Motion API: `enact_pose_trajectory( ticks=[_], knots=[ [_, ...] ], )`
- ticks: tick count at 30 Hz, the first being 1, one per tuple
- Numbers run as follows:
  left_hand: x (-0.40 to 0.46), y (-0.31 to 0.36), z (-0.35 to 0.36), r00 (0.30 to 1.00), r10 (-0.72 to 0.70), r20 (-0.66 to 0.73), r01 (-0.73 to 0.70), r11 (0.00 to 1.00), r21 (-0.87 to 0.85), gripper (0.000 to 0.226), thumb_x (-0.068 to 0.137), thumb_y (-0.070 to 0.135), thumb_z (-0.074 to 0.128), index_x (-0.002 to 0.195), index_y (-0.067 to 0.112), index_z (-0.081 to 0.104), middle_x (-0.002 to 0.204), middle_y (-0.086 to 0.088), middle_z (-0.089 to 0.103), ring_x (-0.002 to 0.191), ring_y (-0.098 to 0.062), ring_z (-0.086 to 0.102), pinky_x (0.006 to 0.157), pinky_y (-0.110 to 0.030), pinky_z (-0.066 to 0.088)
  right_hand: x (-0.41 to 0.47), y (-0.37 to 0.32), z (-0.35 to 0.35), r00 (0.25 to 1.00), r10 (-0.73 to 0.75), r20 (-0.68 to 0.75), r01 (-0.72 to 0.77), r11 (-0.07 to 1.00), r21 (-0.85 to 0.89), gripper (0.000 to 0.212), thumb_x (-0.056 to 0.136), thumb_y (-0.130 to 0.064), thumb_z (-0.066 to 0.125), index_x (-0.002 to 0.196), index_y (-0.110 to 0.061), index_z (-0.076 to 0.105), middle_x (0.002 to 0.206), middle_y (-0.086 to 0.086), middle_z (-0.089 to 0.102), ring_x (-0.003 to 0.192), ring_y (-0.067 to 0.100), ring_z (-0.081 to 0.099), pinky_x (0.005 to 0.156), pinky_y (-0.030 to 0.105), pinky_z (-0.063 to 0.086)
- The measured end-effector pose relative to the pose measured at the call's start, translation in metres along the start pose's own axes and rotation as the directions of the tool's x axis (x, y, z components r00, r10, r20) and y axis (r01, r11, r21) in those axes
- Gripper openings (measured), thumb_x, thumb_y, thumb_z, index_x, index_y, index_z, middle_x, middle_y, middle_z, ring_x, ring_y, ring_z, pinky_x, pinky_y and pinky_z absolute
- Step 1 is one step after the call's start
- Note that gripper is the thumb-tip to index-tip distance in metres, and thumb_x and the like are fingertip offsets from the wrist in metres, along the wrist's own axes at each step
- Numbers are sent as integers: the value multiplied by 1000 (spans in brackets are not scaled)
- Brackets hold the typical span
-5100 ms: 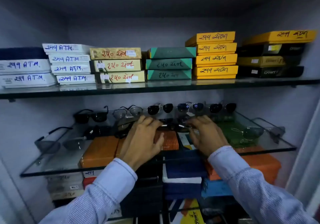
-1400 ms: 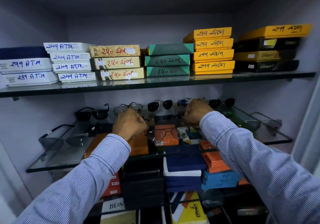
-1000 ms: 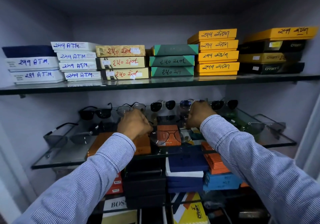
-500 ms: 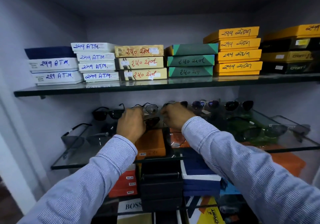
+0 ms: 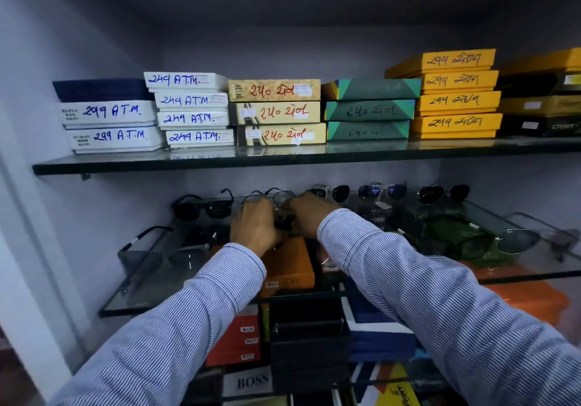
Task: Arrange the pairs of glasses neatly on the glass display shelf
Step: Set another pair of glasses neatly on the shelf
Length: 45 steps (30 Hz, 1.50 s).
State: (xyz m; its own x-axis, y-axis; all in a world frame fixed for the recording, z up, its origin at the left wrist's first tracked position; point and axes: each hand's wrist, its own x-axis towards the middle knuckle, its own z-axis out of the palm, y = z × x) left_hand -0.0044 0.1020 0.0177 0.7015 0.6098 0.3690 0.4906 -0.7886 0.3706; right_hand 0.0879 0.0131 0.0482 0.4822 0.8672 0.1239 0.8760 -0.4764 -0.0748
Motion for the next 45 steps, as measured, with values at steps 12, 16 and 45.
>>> enact_pose_trajectory(
  ticks=[12, 16, 45],
  knots=[
    [-20, -10, -58, 999, -28, 31, 35, 966, -256, 25, 77, 21, 88, 101, 19, 78, 101, 0, 78, 81, -19, 71, 76, -30, 59, -24, 8, -20, 992, -1, -129, 8, 998, 57, 43, 97, -9, 60, 138, -22, 65, 138, 14, 60, 119, 34, 64, 97, 39, 52],
    [-28, -20, -72, 996, -60, 65, 80, 930, -358, 33, 82, 21, 84, 108, 26, 66, 95, -1, 74, 54, -4, 58, 38, -17, 43, -28, 7, -24, 980, 5, -197, 28, 986, 164, 32, 92, -13, 70, 123, -17, 75, 131, 13, 64, 112, 33, 67, 97, 40, 54],
    [-37, -43, -73, 989, -106, -105, 103, 994, -37, 33, 73, 20, 89, 96, 3, 75, 103, -14, 75, 98, -34, 71, 87, -49, 62, -19, -17, -17, 931, 349, -109, -306, 907, 290, 49, 78, -40, 71, 113, -6, 66, 114, 16, 68, 102, 34, 69, 90, 43, 61]
  ],
)
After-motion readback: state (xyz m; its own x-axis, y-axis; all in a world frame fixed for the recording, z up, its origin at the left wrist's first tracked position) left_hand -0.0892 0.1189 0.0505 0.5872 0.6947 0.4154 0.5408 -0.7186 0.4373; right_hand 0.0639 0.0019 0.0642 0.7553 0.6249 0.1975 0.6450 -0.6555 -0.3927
